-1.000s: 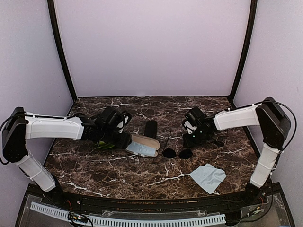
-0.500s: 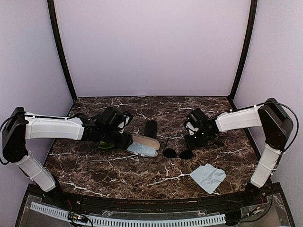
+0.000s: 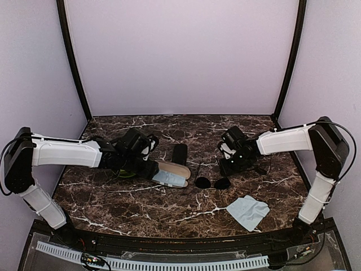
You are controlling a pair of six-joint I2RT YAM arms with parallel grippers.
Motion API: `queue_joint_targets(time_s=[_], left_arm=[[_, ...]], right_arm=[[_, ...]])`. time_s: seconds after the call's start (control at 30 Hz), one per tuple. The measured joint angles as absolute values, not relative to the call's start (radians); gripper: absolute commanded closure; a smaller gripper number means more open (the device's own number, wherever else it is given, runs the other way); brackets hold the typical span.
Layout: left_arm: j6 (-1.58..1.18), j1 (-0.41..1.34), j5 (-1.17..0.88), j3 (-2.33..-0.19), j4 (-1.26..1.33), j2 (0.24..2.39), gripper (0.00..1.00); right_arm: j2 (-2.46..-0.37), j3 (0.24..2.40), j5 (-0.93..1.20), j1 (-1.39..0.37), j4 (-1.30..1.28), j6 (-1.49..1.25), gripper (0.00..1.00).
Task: Organize the sunglasses
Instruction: Pick up the sunglasses from the center of the board.
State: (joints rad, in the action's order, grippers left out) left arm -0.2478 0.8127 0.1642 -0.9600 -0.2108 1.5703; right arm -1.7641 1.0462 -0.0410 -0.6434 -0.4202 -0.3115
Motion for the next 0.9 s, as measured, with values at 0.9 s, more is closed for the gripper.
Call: queue_joint_targets(time_s=[0.9], left_arm=[[-0.248,0.817,0.165,-0.960,-0.210,1.576,0.36]], right_arm=[[-1.718,0.955,-0.005,-0.641,-0.397,-0.356,0.94]])
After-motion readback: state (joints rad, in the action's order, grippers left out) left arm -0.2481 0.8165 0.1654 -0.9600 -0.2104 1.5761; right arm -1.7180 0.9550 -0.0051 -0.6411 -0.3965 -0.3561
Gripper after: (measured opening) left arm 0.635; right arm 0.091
